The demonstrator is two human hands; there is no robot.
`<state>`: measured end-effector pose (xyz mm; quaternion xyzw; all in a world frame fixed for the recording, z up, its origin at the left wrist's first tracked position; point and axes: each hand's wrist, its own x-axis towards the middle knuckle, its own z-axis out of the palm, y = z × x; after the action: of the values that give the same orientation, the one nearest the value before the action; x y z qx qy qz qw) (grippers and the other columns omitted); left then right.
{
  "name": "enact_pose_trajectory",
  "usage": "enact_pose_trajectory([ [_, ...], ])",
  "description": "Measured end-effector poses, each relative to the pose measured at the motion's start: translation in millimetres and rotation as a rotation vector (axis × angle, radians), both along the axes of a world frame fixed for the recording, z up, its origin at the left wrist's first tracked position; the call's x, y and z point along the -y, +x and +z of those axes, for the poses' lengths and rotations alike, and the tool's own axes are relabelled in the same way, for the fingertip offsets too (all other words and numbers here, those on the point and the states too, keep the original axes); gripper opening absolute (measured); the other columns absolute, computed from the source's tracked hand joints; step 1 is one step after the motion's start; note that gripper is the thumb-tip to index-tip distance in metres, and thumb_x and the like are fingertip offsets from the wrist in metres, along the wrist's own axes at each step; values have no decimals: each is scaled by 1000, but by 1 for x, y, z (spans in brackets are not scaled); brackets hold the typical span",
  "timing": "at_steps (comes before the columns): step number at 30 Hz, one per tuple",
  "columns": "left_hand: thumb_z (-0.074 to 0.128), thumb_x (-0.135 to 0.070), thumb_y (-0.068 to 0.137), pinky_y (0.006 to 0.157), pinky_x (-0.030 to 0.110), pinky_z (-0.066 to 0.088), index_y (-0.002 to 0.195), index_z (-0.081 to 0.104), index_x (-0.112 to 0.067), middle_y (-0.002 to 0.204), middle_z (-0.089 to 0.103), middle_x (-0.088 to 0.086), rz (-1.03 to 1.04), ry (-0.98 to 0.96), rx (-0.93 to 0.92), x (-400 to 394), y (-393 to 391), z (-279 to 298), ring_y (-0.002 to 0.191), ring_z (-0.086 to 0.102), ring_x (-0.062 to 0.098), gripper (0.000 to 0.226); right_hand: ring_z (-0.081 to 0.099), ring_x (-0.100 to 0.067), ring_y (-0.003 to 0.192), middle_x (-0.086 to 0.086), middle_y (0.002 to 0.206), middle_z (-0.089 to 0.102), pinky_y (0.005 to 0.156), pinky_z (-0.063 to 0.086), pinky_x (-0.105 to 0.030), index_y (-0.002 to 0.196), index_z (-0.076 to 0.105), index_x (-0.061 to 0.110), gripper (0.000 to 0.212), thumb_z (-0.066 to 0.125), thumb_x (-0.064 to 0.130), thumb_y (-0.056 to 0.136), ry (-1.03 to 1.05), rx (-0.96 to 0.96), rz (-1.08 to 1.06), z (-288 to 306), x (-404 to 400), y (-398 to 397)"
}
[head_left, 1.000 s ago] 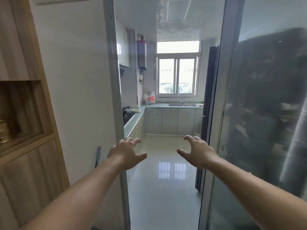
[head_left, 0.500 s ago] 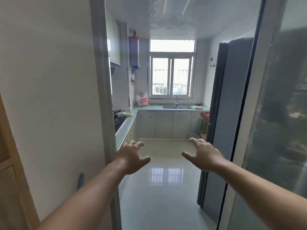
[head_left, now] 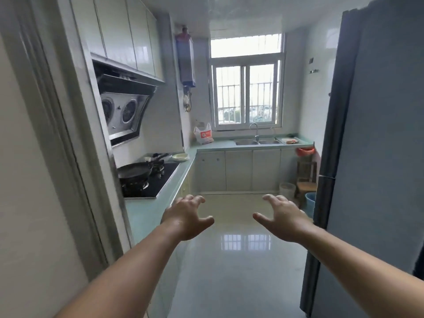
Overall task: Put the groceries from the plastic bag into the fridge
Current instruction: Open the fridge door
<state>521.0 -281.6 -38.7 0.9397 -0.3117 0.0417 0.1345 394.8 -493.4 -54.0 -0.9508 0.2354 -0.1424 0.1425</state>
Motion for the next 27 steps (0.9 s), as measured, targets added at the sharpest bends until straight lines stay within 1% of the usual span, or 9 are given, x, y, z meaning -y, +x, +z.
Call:
enact_pose_trajectory([
  [6,54,-60,84,105,38,39,140,40,-35,145,42,-6,-24,-21,-3,86,78,8,135,36,18,63,43,-22,130,1,145,41,102,41,-41,142,34,31,70,47,67,84,27,-20,-23,7,79,74],
  [9,53,-60,85,105,39,38,139,40,-35,144,43,-5,-35,-30,3,126,116,13,134,37,19,62,42,-23,131,0,145,41,102,41,-40,142,34,30,70,47,67,84,13,9,-35,14,114,110],
  [14,53,-63,83,104,40,40,139,41,-35,142,45,-5,-75,-31,2,197,188,4,131,40,19,64,45,-23,128,0,141,45,101,42,-40,139,38,31,68,48,68,83,7,11,-48,10,170,175],
  [17,53,-63,82,104,41,41,139,41,-36,142,45,-4,-104,-32,0,241,241,-6,131,40,20,65,47,-22,124,1,136,48,98,44,-41,136,40,32,65,48,68,83,0,16,-54,4,209,223],
  [21,53,-62,83,103,39,40,141,40,-35,143,43,-5,-123,-44,-2,299,323,-16,133,37,19,65,48,-23,123,0,136,48,99,43,-42,137,38,31,67,47,68,82,-4,18,-82,-4,265,299],
  [27,54,-61,84,104,39,39,139,42,-35,144,42,-4,-145,-48,-15,380,440,-12,133,37,19,62,48,-21,123,2,136,48,100,43,-41,138,39,33,67,46,69,82,12,5,-147,-5,346,402],
])
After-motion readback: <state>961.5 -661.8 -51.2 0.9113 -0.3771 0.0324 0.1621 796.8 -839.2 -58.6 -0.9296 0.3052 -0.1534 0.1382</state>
